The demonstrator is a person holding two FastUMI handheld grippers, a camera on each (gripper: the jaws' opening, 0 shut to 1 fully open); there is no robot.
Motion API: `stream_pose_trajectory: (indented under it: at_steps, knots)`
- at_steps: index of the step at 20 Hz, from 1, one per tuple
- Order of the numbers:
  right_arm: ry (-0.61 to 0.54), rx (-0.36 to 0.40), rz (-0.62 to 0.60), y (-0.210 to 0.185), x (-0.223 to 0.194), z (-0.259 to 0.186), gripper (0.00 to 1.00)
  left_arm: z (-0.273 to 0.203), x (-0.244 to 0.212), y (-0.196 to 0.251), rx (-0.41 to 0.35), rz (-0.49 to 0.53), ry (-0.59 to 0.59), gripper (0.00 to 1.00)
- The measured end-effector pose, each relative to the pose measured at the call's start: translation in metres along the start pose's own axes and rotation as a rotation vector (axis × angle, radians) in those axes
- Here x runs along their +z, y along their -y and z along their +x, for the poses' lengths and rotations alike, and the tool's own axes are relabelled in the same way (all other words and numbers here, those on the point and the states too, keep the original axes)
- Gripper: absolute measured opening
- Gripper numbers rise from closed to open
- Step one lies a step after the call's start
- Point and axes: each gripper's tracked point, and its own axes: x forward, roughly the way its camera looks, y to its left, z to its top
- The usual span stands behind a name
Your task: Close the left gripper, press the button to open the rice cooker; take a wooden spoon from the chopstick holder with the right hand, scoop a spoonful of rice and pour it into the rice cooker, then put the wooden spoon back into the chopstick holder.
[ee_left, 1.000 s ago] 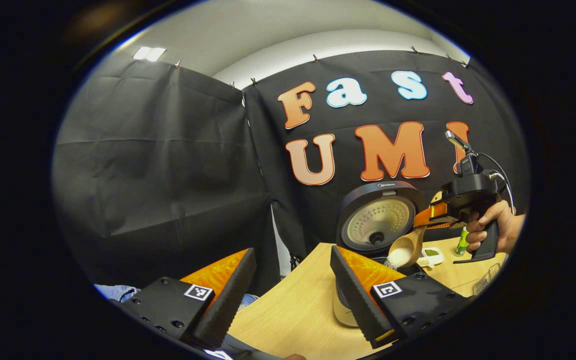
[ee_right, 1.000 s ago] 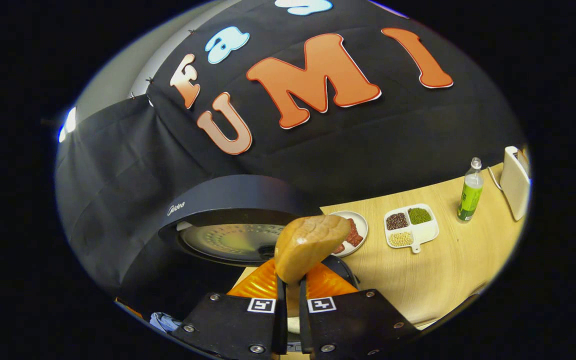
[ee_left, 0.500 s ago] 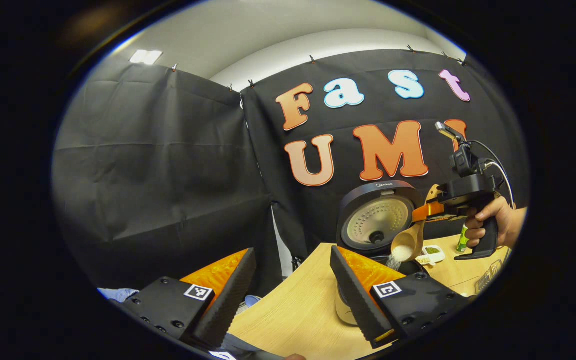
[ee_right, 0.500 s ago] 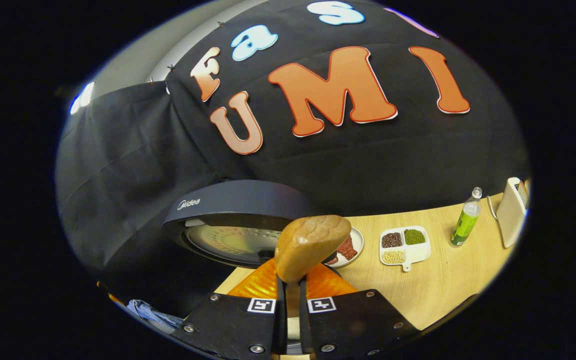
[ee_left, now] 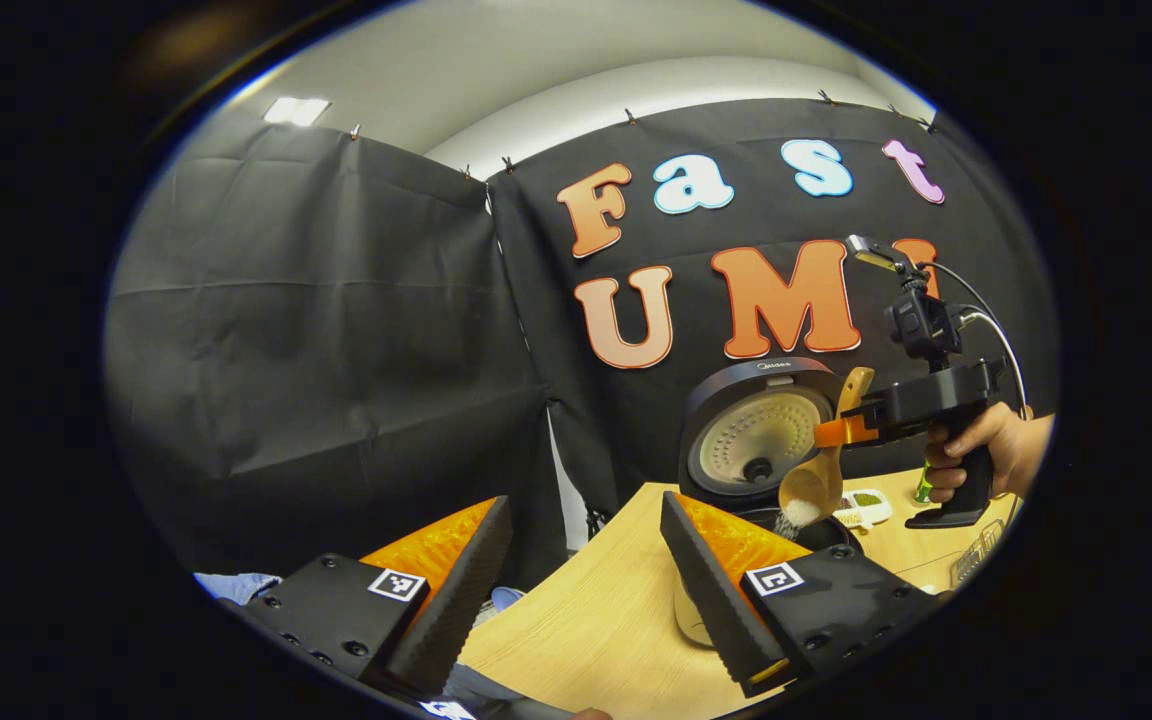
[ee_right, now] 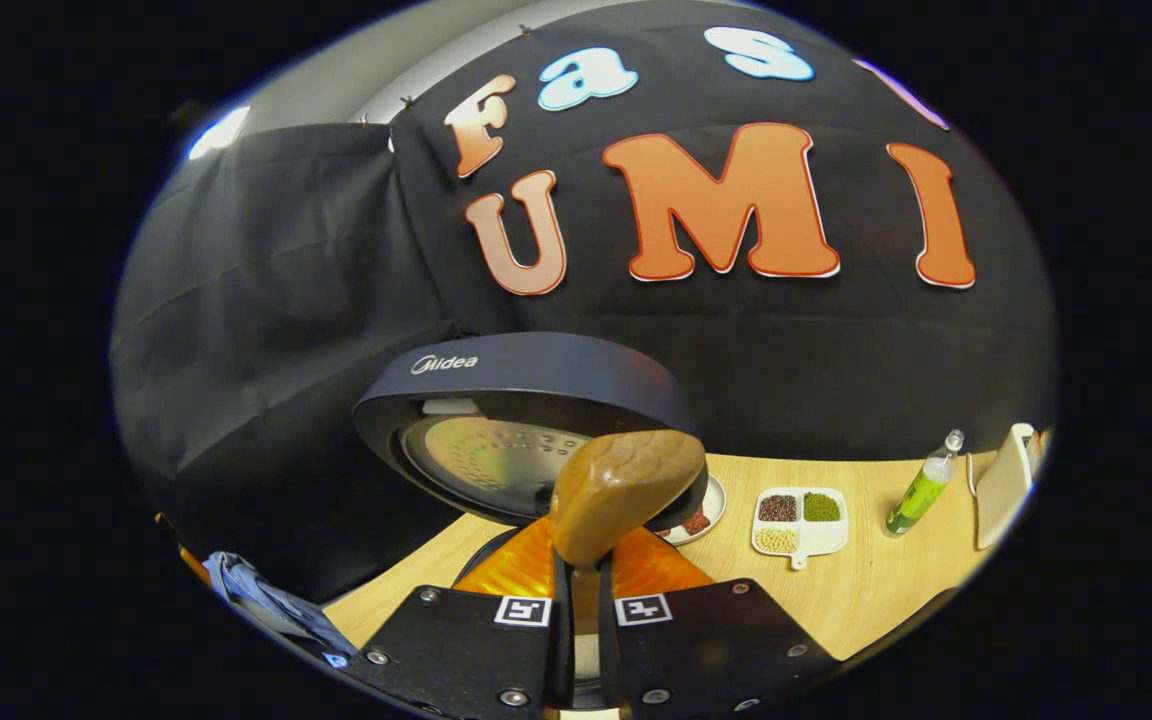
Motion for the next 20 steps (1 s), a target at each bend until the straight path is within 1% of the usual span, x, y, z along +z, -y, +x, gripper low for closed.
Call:
stream_pose_trajectory:
  at_steps: [4, 5, 7, 10, 11, 12, 14, 15, 17, 18, 19, 20]
  knots:
    - [-0.001, 0.018, -0.096, -0.014, -0.004, 0.001, 0.09, 0.001, -0.008, -0.003, 0.003, -0.006, -0.017, 1.00]
    - [0.001, 0.022, -0.117, -0.017, -0.002, 0.002, 0.10, 0.001, -0.012, -0.002, 0.002, -0.007, -0.024, 0.94]
    - [0.008, 0.029, -0.166, -0.021, -0.001, 0.002, 0.09, 0.002, -0.015, -0.003, 0.001, -0.006, -0.034, 0.94]
    - [0.024, 0.035, -0.233, -0.028, -0.001, 0.001, 0.10, 0.003, -0.018, -0.004, 0.002, -0.006, -0.035, 1.00]
    - [0.027, 0.041, -0.248, -0.030, -0.001, 0.002, 0.10, 0.004, -0.018, -0.005, 0.002, -0.006, -0.036, 1.00]
    - [0.029, 0.046, -0.266, -0.033, -0.001, 0.001, 0.10, 0.003, -0.019, -0.006, 0.004, -0.007, -0.037, 0.94]
    - [0.036, 0.060, -0.302, -0.039, -0.003, -0.001, 0.09, 0.004, -0.018, -0.007, 0.006, -0.008, -0.036, 1.00]
    - [0.040, 0.065, -0.318, -0.040, -0.003, -0.002, 0.09, 0.005, -0.017, -0.008, 0.009, -0.006, -0.036, 0.94]
    - [0.053, 0.062, -0.370, -0.042, -0.004, -0.003, 0.09, 0.005, -0.018, -0.009, 0.015, 0.000, -0.036, 0.94]
    - [0.058, 0.056, -0.392, -0.042, -0.004, -0.003, 0.09, 0.005, -0.020, -0.007, 0.014, 0.004, -0.039, 1.00]
    - [0.059, 0.052, -0.406, -0.041, -0.006, -0.004, 0.09, 0.005, -0.022, -0.005, 0.012, 0.007, -0.042, 0.94]
    - [0.062, 0.054, -0.400, -0.040, -0.007, -0.006, 0.09, 0.005, -0.021, -0.004, 0.011, 0.010, -0.041, 0.94]
